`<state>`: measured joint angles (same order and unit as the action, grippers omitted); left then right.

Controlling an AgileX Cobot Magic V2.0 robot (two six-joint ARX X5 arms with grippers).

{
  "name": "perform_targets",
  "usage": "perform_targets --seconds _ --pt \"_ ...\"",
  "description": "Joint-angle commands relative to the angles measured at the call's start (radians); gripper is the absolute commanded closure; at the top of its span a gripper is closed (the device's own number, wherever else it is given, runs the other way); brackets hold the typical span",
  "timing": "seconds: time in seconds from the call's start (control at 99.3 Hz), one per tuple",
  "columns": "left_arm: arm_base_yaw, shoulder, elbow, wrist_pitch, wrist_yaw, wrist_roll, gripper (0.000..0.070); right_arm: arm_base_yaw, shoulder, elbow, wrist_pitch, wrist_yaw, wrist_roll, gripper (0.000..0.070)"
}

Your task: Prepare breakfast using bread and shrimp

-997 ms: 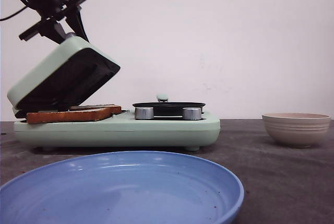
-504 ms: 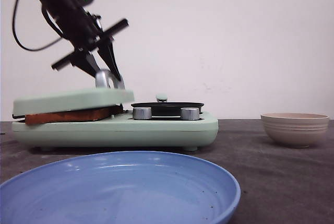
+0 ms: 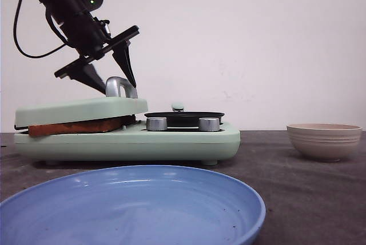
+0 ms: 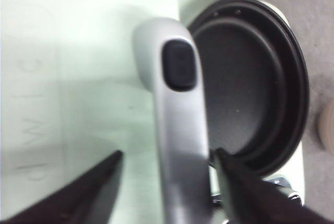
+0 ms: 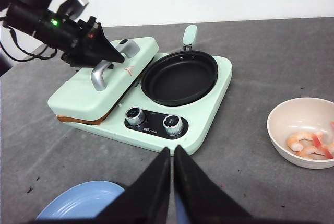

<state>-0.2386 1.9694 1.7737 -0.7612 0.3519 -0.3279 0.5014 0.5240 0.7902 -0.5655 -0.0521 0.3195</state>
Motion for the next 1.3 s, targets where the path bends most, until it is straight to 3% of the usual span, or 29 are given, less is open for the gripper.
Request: perform_targets --seconds 0.0,0.101,0.272,0.544,0.745,0.997,1.047,1.178,1.289 --pt "-0.002 -0.034 0.018 0.026 -0.004 0.013 0.0297 0.006 0.004 0.011 0.007 0.0 0.006 0.0698" --pt "-0.002 -0.105 0.018 0.043 -0.019 0.015 0.0368 0.006 0.004 0.011 0.007 0.001 0.002 0.0698" --pt "-0.023 -0.261 0.018 0.057 -0.076 0.069 0.07 0.006 0.011 0.01 0.01 0.035 0.003 0.0698" --pt "-0.123 -0.532 0.016 0.028 -0.056 0.159 0.07 -0.01 0.121 0.01 0.051 0.114 0.07 0.0698" --pt "-0.243 -0.71 0.013 -0.083 -0.09 0.276 0.07 -0.13 0.255 0.017 0.152 0.111 0.164 0.0698" --pt "-0.314 -0.903 0.0 -0.236 -0.099 0.288 0.07 -0.377 0.476 0.047 0.147 -0.014 0.17 0.0694" --pt "-0.318 -0.937 -0.003 -0.249 -0.101 0.286 0.07 -0.424 0.527 0.055 0.149 -0.022 0.17 0.0662" --pt "-0.318 -1.004 -0.003 -0.265 -0.126 0.291 0.07 -0.521 0.669 0.074 0.154 -0.054 0.17 0.0491" --pt "-0.318 -1.04 -0.003 -0.266 -0.178 0.295 0.07 -0.576 0.791 0.095 0.177 -0.158 0.17 0.0479"
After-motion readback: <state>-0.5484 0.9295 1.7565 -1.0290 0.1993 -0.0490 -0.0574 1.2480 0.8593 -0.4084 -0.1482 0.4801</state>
